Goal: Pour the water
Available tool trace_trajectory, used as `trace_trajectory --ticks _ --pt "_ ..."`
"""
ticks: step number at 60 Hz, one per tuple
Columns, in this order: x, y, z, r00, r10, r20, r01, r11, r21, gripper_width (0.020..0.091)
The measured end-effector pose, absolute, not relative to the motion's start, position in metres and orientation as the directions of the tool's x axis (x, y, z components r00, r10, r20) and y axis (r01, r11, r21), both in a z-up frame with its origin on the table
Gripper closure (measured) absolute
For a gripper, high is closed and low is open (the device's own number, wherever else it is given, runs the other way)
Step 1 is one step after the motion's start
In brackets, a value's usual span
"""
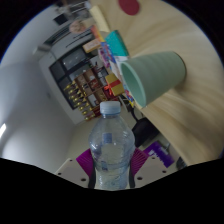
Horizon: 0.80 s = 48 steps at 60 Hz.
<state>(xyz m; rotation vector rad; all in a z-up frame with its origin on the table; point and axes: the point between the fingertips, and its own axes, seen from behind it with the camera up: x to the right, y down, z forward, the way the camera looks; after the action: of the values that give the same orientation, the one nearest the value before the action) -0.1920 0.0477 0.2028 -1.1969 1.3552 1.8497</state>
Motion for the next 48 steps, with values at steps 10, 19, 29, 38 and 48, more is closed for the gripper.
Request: trace_trajectory --ticks 10,19,29,38,48 --pt "-0.18 0.053 0.21 -0.671 -0.059 -0.739 -0.691 -0.311 0.652 0.0643" --pt "-0.165 0.066 0.215 -0.717 -0.04 -0.696 -0.658 -0.29 0.694 0.0648" --pt "-0.168 0.069 0.238 -0.585 -0.005 -0.811 -0.748 -0.383 0.542 0.0649" --pt "-0.139 0.066 0.284 0.149 0.169 -0.974 -0.922 -0.331 -0.199 0.0646" --pt "-0.011 0.059 0.411 0.81 0.201 -0.551 -0.581 0.143 -0.801 0.0648"
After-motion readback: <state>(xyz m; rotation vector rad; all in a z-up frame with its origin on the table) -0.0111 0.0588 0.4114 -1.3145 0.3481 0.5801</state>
